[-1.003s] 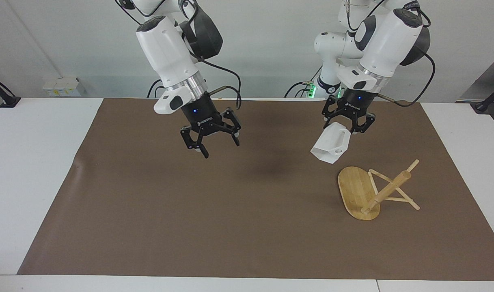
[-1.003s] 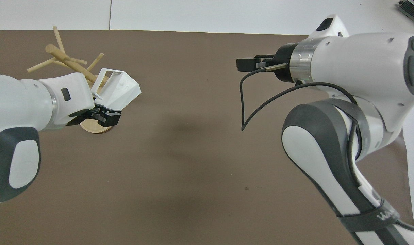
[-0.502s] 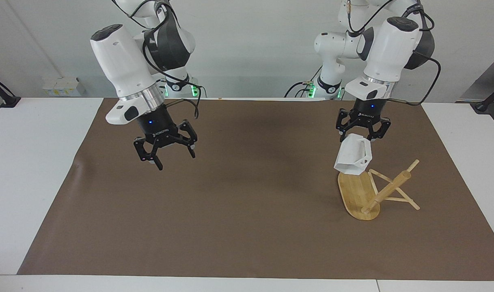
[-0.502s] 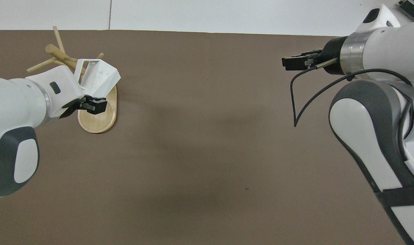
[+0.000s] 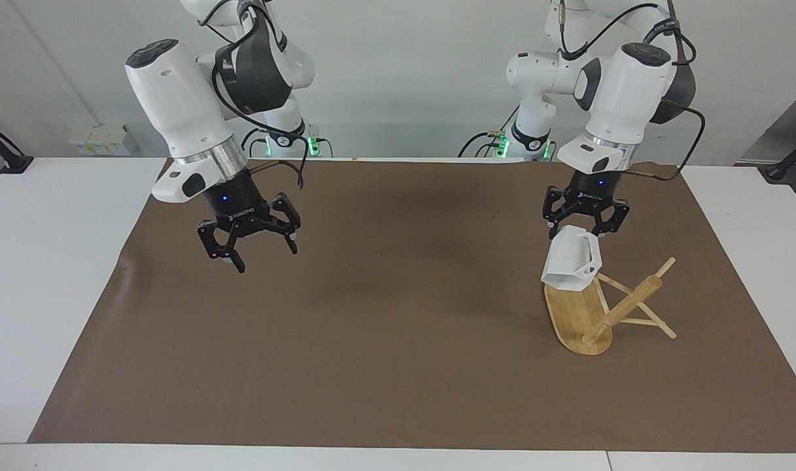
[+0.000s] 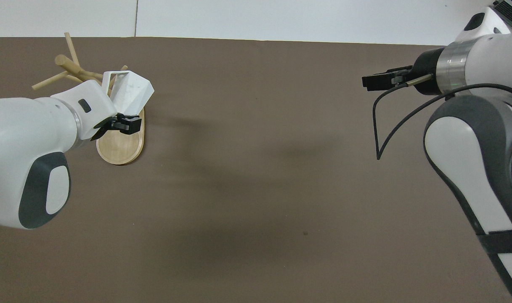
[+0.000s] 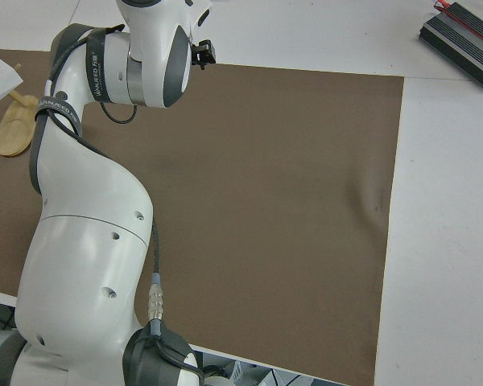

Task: Hang cup on rack
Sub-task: 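Hang the cup on a mug tree peg with the left gripper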

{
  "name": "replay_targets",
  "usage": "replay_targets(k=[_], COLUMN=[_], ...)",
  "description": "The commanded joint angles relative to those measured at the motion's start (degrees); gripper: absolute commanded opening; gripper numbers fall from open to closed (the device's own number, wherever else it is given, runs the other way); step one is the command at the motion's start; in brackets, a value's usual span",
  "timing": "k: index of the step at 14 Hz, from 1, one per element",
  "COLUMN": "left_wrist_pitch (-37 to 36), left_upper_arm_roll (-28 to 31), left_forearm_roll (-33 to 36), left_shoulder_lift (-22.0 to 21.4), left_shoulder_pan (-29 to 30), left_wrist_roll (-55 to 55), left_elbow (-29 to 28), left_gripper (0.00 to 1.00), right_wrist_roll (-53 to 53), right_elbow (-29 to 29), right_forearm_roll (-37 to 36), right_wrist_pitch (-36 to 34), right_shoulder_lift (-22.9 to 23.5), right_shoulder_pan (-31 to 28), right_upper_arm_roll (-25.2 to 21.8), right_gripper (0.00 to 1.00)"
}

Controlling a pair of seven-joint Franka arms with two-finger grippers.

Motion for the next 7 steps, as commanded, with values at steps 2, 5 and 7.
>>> replay_targets(k=[2,5,7], left_wrist_pitch=[2.85,4.07,3.99], left_upper_arm_roll=[0.02,0.02,0.11], left_forearm_roll=[1.53,1.62,1.70], left_shoulder_lift=[0.57,1.01,1.19], left_shoulder_pan=[0.24,0.24,0.16], left_wrist_roll=[-2.72,-3.17,-3.87], left_elbow=[-0.39,-0.39,-0.04], left_gripper=[0.00,0.00,0.00], right_wrist_roll=[-3.27,-5.22,-4.52], right_elbow=[-1.23,-1.15,-1.15], right_forearm_roll=[-1.10,-1.19,-1.19], right_wrist_pitch=[-1.29,-4.70,-5.42], right_shoulder_lift=[-1.47,-3.57,-5.07], right_shoulder_pan=[-0.28,-0.28,-0.28], right_upper_arm_roll=[-2.34,-5.59,-7.08], right_gripper=[1.00,1.00,1.00])
